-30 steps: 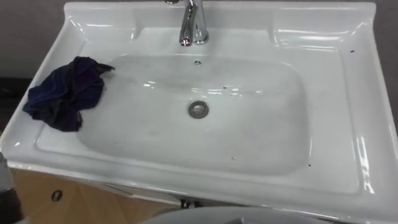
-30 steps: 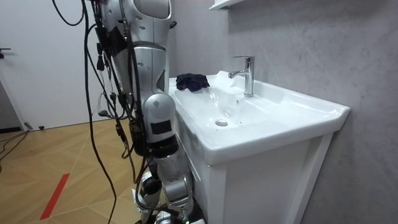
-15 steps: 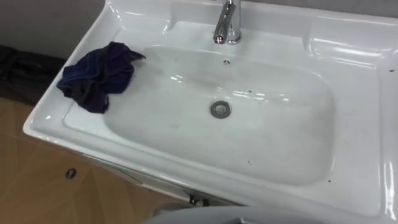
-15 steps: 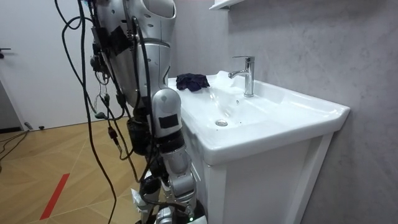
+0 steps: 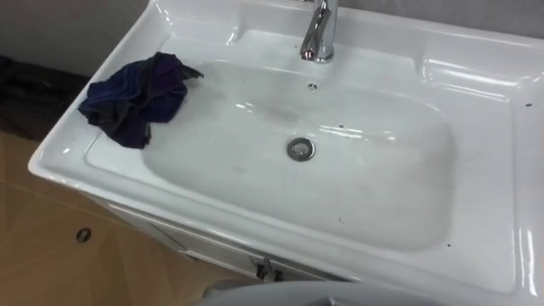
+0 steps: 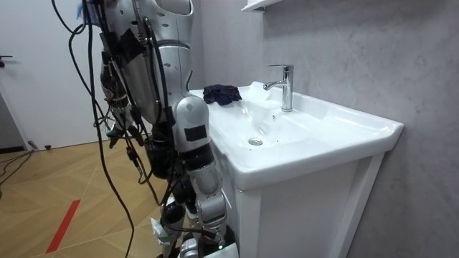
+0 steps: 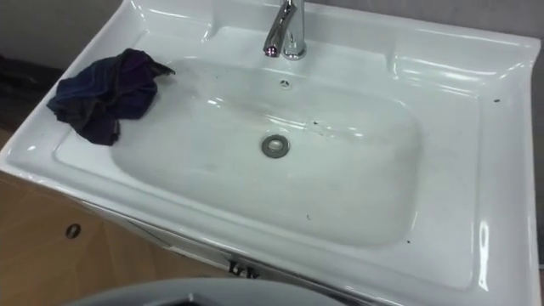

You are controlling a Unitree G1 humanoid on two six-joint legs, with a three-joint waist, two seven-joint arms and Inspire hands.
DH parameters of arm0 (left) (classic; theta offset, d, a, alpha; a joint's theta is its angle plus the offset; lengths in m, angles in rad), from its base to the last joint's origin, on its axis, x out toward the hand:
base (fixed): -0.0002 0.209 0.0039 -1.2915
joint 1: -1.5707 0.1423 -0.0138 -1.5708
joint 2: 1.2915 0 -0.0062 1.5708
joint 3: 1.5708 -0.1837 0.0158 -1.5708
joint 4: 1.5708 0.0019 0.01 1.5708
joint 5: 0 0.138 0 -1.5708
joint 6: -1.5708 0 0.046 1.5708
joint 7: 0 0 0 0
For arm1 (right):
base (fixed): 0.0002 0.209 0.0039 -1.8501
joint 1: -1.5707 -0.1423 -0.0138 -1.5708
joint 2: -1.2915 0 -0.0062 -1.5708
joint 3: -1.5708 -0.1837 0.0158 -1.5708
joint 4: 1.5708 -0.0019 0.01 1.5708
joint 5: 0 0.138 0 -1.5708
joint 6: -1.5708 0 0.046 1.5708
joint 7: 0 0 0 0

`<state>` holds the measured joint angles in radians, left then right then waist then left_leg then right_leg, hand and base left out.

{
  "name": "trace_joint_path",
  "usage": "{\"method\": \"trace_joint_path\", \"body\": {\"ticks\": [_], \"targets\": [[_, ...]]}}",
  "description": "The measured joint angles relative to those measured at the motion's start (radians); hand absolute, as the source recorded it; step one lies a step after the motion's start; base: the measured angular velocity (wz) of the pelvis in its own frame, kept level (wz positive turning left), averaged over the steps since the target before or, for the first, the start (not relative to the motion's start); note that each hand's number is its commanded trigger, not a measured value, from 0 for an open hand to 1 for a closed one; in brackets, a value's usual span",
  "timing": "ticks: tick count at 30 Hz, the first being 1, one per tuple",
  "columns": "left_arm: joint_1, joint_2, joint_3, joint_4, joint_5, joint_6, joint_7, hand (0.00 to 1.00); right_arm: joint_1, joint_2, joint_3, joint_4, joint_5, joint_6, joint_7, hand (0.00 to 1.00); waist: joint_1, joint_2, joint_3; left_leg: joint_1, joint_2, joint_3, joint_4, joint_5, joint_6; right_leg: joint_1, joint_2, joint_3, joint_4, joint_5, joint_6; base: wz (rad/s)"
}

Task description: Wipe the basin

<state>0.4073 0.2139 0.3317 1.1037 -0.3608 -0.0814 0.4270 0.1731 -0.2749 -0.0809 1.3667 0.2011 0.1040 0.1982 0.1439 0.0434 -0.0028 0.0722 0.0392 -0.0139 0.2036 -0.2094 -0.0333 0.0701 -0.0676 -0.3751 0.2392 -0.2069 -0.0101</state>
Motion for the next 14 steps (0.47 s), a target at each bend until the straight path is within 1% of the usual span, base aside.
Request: {"method": "trace_joint_path", "body": {"ticks": [2, 3, 5, 6, 7, 9, 10, 11, 12, 14], "targets": [[-0.002, -0.003, -0.033, 0.022, 0.090, 0.028, -0.071, 0.00, -0.006, -0.001, 0.002, 0.008, 0.011, 0.001, 0.009, 0.00, -0.005, -0.002, 0.0015, 0.002, 0.000, -0.001, -0.001, 0.000, 0.000, 0.004, 0.002, 0.000, -0.008, 0.004, 0.000, 0.00], [-0.002, -0.003, -0.041, 0.021, 0.104, 0.035, -0.090, 0.00, -0.007, -0.001, 0.001, 0.008, 0.011, 0.001, 0.013, 0.00, -0.008, -0.003, 0.0020, 0.001, 0.000, -0.001, -0.001, 0.000, 0.000, 0.003, 0.002, 0.000, -0.008, 0.004, 0.001, 0.00], [-0.013, -0.003, -0.078, 0.018, 0.142, 0.055, -0.163, 0.00, -0.015, -0.004, 0.010, 0.000, 0.008, 0.001, 0.030, 0.00, -0.031, -0.006, 0.0025, 0.001, 0.000, 0.002, -0.003, 0.000, 0.000, 0.001, 0.001, 0.003, -0.007, -0.001, 0.009, -0.02], [-0.011, -0.003, -0.090, 0.018, 0.163, 0.061, -0.178, 0.00, -0.014, -0.004, 0.019, -0.006, 0.008, -0.001, 0.033, 0.00, -0.033, -0.007, 0.0027, 0.002, 0.000, 0.004, -0.004, 0.000, 0.000, 0.000, 0.001, 0.005, -0.006, -0.001, 0.010, -0.06], [-0.031, -0.003, -0.119, 0.012, 0.205, 0.072, -0.205, 0.00, -0.017, -0.004, 0.038, -0.011, 0.009, -0.005, 0.041, 0.00, -0.044, -0.009, 0.0036, 0.001, 0.000, 0.005, -0.005, 0.000, 0.000, -0.001, 0.001, 0.007, -0.006, -0.001, 0.009, -0.04], [-0.045, -0.003, -0.159, -0.008, 0.263, 0.089, -0.243, 0.00, -0.032, -0.003, 0.064, -0.012, 0.008, -0.003, 0.047, 0.00, -0.062, -0.015, 0.0050, 0.000, 0.000, 0.007, -0.005, 0.000, 0.000, -0.002, 0.001, 0.006, -0.006, -0.001, 0.008, 0.00], [-0.057, -0.003, -0.179, -0.028, 0.304, 0.094, -0.272, 0.00, -0.039, -0.002, 0.071, -0.012, 0.006, -0.002, 0.050, 0.00, -0.071, -0.021, 0.0083, -0.002, 0.000, 0.009, -0.004, 0.000, 0.000, -0.004, 0.001, 0.005, -0.007, -0.001, 0.008, 0.00], [-0.084, -0.003, -0.192, -0.043, 0.353, 0.099, -0.300, 0.00, -0.044, 0.000, 0.071, -0.013, -0.002, -0.004, 0.055, 0.00, -0.086, -0.026, 0.0114, -0.007, 0.000, 0.011, 0.002, 0.000, 0.001, -0.006, 0.001, 0.006, -0.009, 0.003, 0.005, 0.00], [-0.089, -0.003, -0.199, -0.048, 0.377, 0.101, -0.313, 0.00, -0.047, 0.001, 0.070, -0.014, -0.010, -0.006, 0.057, 0.00, -0.089, -0.027, 0.0119, -0.008, 0.001, 0.013, 0.002, 0.000, 0.001, -0.007, 0.002, 0.008, -0.012, 0.005, 0.004, -0.04], [-0.134, -0.003, -0.219, -0.051, 0.448, 0.104, -0.364, 0.00, -0.056, 0.002, 0.069, -0.014, -0.016, -0.009, 0.069, 0.00, -0.106, -0.033, 0.0112, -0.010, 0.001, 0.028, 0.002, 0.000, 0.001, -0.012, 0.008, 0.015, -0.017, 0.009, 0.005, -0.09]]}}
